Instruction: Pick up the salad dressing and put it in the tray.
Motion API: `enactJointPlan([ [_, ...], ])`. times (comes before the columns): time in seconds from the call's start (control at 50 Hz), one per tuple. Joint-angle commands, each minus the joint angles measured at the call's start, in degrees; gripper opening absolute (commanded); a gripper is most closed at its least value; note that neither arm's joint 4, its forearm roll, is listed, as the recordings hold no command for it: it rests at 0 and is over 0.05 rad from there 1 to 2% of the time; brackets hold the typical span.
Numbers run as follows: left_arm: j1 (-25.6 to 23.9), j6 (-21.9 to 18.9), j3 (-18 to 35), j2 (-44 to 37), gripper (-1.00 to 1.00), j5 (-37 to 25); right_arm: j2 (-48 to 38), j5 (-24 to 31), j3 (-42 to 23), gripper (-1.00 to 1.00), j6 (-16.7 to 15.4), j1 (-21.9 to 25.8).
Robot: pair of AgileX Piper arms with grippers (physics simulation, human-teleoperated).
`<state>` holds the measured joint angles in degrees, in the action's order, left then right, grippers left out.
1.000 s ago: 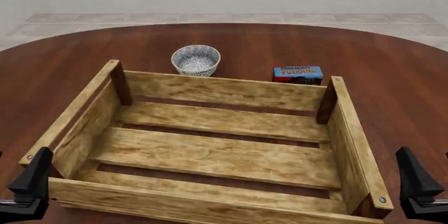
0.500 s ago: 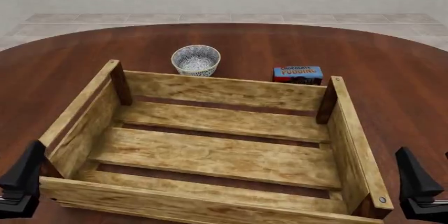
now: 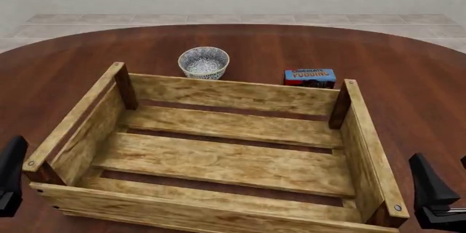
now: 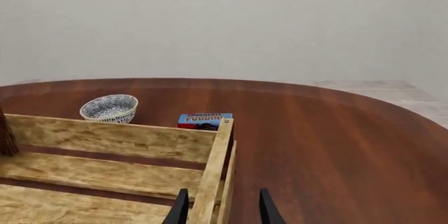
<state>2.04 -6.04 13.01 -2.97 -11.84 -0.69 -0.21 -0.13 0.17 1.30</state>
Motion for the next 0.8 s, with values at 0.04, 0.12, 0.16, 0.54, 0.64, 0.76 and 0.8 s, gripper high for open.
enactJointPlan([
  [0.04, 3.9, 0.4, 4.1, -2.5, 1.0, -3.4, -0.3, 0.0, 0.1, 1.0, -0.1, 0.2],
  [0.12, 6.3, 0.0, 5.2, -3.5, 1.0, -4.3, -0.4, 0.1, 0.0, 1.0, -0.1, 0.1],
  [0.16, 6.6, 0.3, 6.4, -3.3, 1.0, -5.6, -0.6, -0.1, 0.0, 1.0, -0.1, 0.1],
  [0.54, 14.6, 1.2, 12.4, -7.1, 1.0, -10.2, -2.2, -1.3, 0.1, 1.0, -0.4, 0.1],
  [0.64, 16.6, 1.0, 13.5, -6.8, 1.0, -12.4, -3.0, -1.9, 0.1, 1.0, -0.3, 0.1],
  [0.76, 20.0, 0.5, 12.8, -7.1, 1.0, -13.8, -3.1, -1.9, 0.0, 1.0, -0.6, 0.4],
  [0.8, 20.9, 0.8, 12.8, -6.4, 1.0, -14.6, -2.8, -1.6, 0.1, 1.0, -0.4, 0.3],
])
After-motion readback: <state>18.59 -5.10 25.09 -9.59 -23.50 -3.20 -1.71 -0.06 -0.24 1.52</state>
